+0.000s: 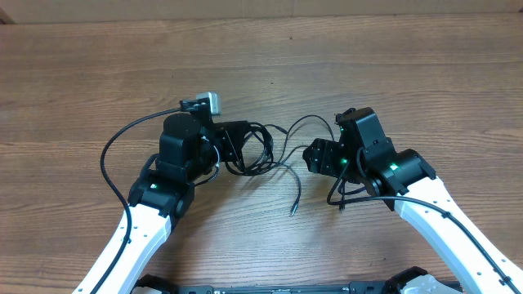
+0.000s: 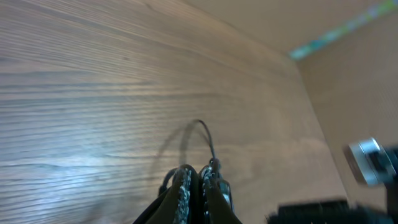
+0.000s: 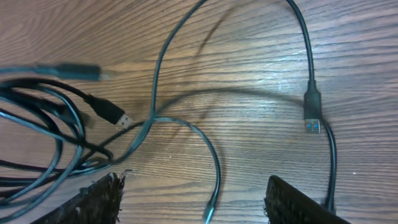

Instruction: Untangle cables

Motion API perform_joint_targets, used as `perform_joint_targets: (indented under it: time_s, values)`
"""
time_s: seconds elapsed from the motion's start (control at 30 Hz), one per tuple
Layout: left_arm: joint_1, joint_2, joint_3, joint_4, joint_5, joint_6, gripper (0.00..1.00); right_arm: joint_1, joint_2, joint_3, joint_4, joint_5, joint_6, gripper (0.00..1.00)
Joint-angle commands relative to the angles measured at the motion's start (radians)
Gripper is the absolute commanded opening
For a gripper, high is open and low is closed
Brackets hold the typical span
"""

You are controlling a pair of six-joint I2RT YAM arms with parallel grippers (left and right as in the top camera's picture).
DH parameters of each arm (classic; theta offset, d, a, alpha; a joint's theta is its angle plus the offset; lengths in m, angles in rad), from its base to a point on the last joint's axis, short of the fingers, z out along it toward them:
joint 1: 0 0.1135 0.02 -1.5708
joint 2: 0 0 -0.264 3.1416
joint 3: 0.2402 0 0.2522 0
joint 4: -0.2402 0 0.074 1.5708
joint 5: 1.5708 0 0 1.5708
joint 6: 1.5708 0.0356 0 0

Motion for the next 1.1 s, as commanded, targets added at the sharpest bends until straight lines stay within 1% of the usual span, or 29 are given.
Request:
perform_joint_targets:
  time_s: [0.0, 0.07, 0.17, 0.27, 0.47, 0.57, 0.67, 0.7, 0.73, 0.77, 0.8, 0.83, 0.87, 0.9, 0.97, 1.0, 1.07]
  values:
    - [0.003, 0.003, -0.002, 0.010, 0.132, 0.082, 0.04, -0.002, -0.022, 0.019, 0.021, -0.095, 0.000, 0.73]
    - [0.003, 0.003, -0.002, 0.027, 0.181, 0.082, 0.04, -0.002, -0.022, 0.019, 0.037, -0.171, 0.000, 0.73]
    - [0.003, 0.003, -0.002, 0.103, 0.317, 0.082, 0.04, -0.002, -0.022, 0.019, 0.060, -0.193, 0.000, 0.73]
    - [0.003, 0.003, -0.002, 0.151, 0.380, 0.082, 0.04, -0.002, -0.022, 0.019, 0.074, -0.219, 0.000, 0.73]
    - [0.003, 0.003, -0.002, 0.160, 0.385, 0.082, 0.04, -0.002, -0.022, 0.019, 0.104, -0.314, -0.008, 0.73]
    - [0.003, 0.003, -0.002, 0.165, 0.384, 0.073, 0.04, -0.002, -0.022, 0.019, 0.116, -0.365, -0.008, 0.68]
    - [0.003, 0.003, -0.002, 0.166, 0.361, -0.027, 0.04, -0.002, -0.022, 0.019, 0.128, -0.405, -0.003, 0.68]
    - [0.003, 0.003, -0.002, 0.166, 0.356, -0.056, 0.06, -0.002, -0.022, 0.019, 0.131, -0.409, -0.003, 0.68]
    - [0.003, 0.003, -0.002, 0.166, 0.350, -0.074, 0.11, -0.002, -0.022, 0.019, 0.134, -0.409, -0.003, 0.68]
    - [0.003, 0.003, -0.002, 0.165, 0.338, -0.091, 0.19, -0.002, -0.022, 0.019, 0.134, -0.408, -0.003, 0.68]
    - [0.003, 0.003, -0.002, 0.164, 0.327, -0.094, 0.29, -0.002, -0.022, 0.019, 0.133, -0.408, -0.003, 0.69]
    - [0.003, 0.003, -0.002, 0.161, 0.315, -0.094, 0.39, -0.002, -0.022, 0.019, 0.132, -0.408, -0.004, 0.70]
    - [0.003, 0.003, -0.002, 0.159, 0.304, -0.094, 0.46, -0.002, -0.021, 0.019, 0.131, -0.407, -0.004, 0.72]
    - [0.003, 0.003, -0.002, 0.158, 0.291, -0.094, 0.50, -0.002, -0.022, 0.019, 0.130, -0.406, -0.004, 0.74]
    - [0.003, 0.003, -0.002, 0.134, 0.242, -0.093, 0.54, -0.002, -0.022, 0.019, 0.127, -0.394, -0.004, 0.76]
    - [0.003, 0.003, -0.002, 0.113, 0.207, -0.093, 0.57, -0.002, -0.022, 0.019, 0.125, -0.386, -0.004, 0.76]
    - [0.003, 0.003, -0.002, 0.060, 0.125, -0.094, 0.61, -0.002, -0.021, 0.019, 0.116, -0.371, -0.004, 0.77]
